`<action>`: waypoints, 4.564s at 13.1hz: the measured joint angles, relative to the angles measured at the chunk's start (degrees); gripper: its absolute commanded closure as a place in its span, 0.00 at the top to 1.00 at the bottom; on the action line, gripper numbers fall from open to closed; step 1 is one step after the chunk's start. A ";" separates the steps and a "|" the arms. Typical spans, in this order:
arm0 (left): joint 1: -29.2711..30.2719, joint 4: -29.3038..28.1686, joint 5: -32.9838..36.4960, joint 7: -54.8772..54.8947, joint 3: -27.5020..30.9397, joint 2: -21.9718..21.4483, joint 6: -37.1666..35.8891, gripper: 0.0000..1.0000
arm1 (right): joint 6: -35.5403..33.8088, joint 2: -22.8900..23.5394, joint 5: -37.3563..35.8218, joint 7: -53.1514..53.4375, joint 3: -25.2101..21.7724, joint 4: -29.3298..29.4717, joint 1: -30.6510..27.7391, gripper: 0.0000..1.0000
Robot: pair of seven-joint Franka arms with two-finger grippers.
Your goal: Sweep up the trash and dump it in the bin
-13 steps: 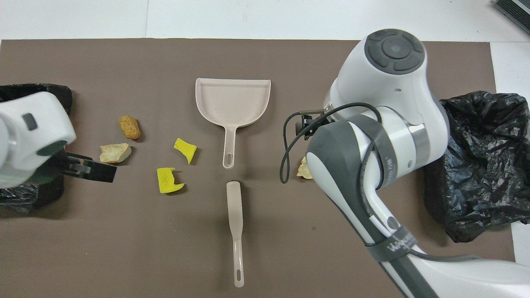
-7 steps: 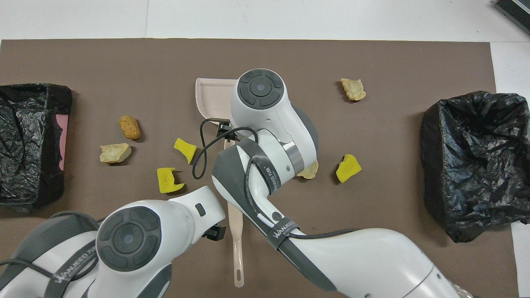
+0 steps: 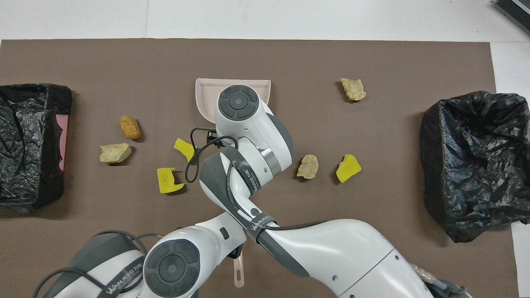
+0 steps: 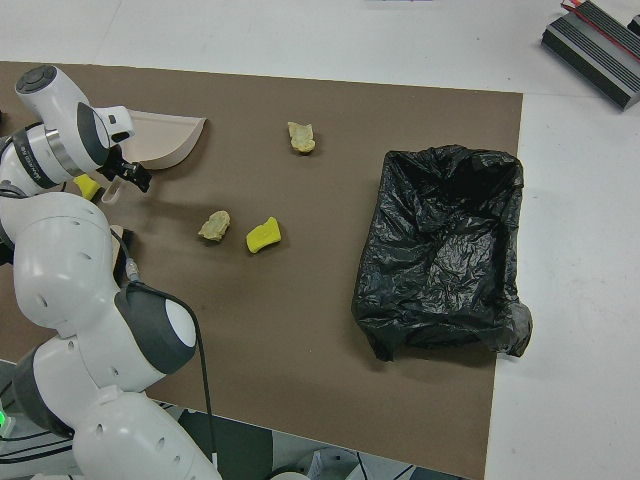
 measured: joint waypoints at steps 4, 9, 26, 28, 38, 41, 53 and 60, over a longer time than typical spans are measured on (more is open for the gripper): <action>-3.80 -1.24 0.00 -4.06 -0.11 2.82 4.05 1.00 | 0.02 0.20 0.00 0.21 -0.25 0.50 0.75 0.50; -5.21 -2.54 0.00 -5.67 -0.14 4.62 6.24 1.00 | 0.77 0.21 0.00 0.44 -0.68 1.11 0.67 0.00; -7.41 -3.94 -1.87 -10.81 0.67 6.56 8.52 0.00 | -11.99 -11.95 -0.40 -31.45 -0.95 -0.73 -13.16 0.00; -5.12 -1.66 -1.82 -10.83 1.35 6.48 6.22 0.00 | -13.79 -12.70 -0.33 -41.36 -0.89 -1.90 -13.58 0.00; 22.14 8.40 7.05 -9.29 2.33 3.69 -8.21 0.00 | -7.68 -23.64 -6.82 -81.00 -0.37 -24.87 -8.14 0.00; 30.27 8.08 7.43 -3.07 2.35 4.49 -6.64 0.00 | -6.21 -23.86 -8.53 -82.67 -0.28 -28.05 -4.93 0.00; 43.01 2.26 7.48 11.26 2.24 9.14 1.55 0.00 | -3.14 -25.70 -10.10 -86.05 -0.29 -34.08 -4.18 0.00; 37.34 0.75 7.14 11.79 0.51 9.60 2.37 0.00 | -3.14 -25.85 -10.14 -86.05 -0.29 -34.33 -3.94 0.00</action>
